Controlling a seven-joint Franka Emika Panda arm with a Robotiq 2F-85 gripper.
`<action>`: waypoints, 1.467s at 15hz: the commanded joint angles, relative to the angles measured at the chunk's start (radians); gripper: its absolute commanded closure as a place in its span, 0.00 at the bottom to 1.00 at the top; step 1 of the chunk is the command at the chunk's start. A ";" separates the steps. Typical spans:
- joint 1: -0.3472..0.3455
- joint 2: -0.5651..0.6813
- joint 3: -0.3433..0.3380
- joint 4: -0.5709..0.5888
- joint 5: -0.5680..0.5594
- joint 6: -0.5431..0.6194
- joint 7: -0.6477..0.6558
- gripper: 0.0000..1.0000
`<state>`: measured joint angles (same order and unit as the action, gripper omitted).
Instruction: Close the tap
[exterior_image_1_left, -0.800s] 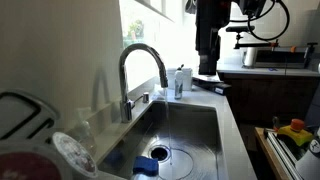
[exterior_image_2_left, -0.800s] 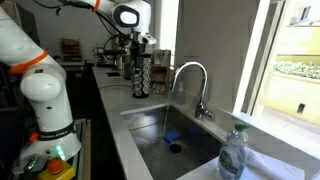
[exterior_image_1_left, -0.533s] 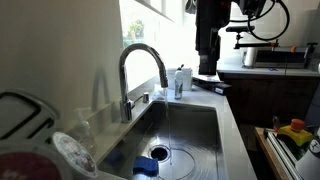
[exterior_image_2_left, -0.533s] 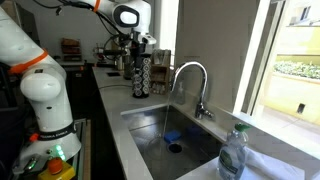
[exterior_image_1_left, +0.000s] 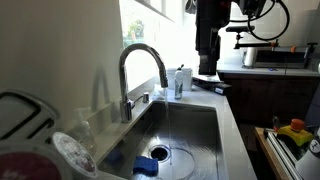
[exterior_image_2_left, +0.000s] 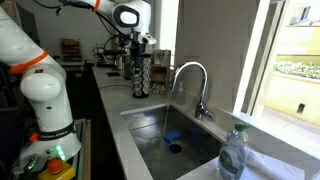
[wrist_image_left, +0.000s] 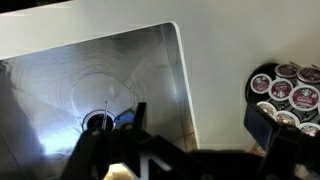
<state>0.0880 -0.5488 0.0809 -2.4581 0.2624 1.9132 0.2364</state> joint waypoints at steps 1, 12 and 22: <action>-0.026 0.029 0.005 0.017 -0.004 -0.004 0.016 0.00; -0.204 0.201 -0.108 0.125 -0.123 0.224 0.006 0.00; -0.255 0.216 -0.249 0.201 -0.124 0.248 -0.138 0.00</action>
<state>-0.1655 -0.3336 -0.1697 -2.2583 0.1381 2.1636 0.0993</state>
